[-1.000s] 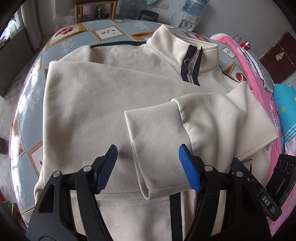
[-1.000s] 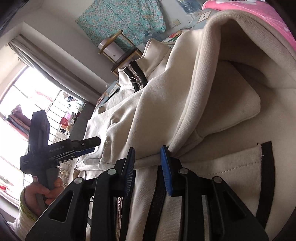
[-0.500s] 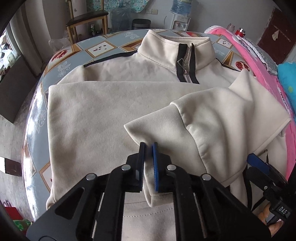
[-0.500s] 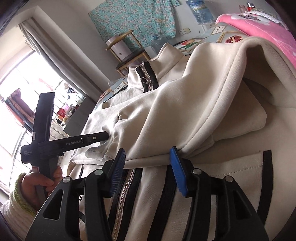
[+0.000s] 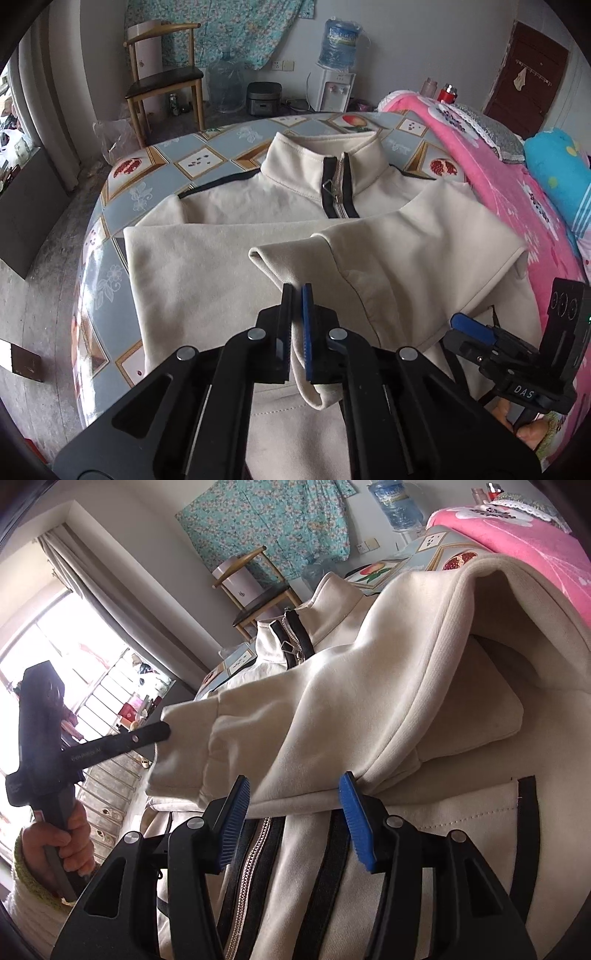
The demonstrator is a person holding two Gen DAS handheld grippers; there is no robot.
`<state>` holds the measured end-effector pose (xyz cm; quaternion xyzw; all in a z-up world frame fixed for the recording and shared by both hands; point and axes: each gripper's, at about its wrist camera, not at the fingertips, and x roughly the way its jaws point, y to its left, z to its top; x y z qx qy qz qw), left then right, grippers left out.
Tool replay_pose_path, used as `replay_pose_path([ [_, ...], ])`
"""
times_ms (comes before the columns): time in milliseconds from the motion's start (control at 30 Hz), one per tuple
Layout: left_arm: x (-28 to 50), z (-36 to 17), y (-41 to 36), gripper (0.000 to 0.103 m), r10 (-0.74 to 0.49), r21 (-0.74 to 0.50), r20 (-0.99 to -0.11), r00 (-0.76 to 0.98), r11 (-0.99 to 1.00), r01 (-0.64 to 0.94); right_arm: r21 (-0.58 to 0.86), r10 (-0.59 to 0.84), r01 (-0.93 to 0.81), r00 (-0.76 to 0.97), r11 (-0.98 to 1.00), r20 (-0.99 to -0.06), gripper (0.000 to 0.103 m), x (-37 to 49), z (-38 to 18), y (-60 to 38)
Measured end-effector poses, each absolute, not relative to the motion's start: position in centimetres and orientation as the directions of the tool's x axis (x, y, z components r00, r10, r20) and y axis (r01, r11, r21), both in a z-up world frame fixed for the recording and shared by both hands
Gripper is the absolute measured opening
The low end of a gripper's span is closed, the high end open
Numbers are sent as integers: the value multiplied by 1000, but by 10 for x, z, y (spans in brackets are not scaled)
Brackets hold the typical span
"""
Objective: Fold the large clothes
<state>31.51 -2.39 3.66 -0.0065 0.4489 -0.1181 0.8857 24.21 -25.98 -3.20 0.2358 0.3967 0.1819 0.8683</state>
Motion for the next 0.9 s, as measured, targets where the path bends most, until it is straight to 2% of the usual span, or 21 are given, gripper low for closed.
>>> replay_pose_path([
  [200, 325, 40, 4, 5, -197, -142, -800, 567, 980, 140, 524, 496, -153, 613, 838, -615, 54, 240, -30, -252],
  [367, 344, -7, 41, 5, -251, -267, -850, 463, 963, 32, 505, 487, -158, 607, 849, -628, 54, 238, -28, -250],
  [467, 345, -25, 52, 6, -306, -340, -850, 429, 940, -4, 491, 475, -151, 599, 858, -645, 54, 242, -26, -250],
  [533, 343, -29, 55, 11, -331, -371, -846, 417, 928, -15, 466, 452, -142, 594, 873, -665, 54, 241, -23, -249],
  [567, 342, -30, 55, 13, -339, -377, -846, 411, 926, -13, 454, 441, -141, 599, 880, -669, 54, 240, -19, -248],
  [633, 340, -32, 54, 25, -355, -387, -849, 392, 922, -4, 421, 412, -139, 608, 897, -678, 54, 240, -10, -248],
  [700, 340, -35, 51, 29, -361, -388, -857, 368, 922, 1, 384, 379, -134, 621, 913, -686, 54, 237, -2, -249],
  [900, 339, -42, 35, 30, -286, -296, -886, 365, 955, 32, 304, 300, -107, 635, 947, -712, 57, 228, 9, -257],
])
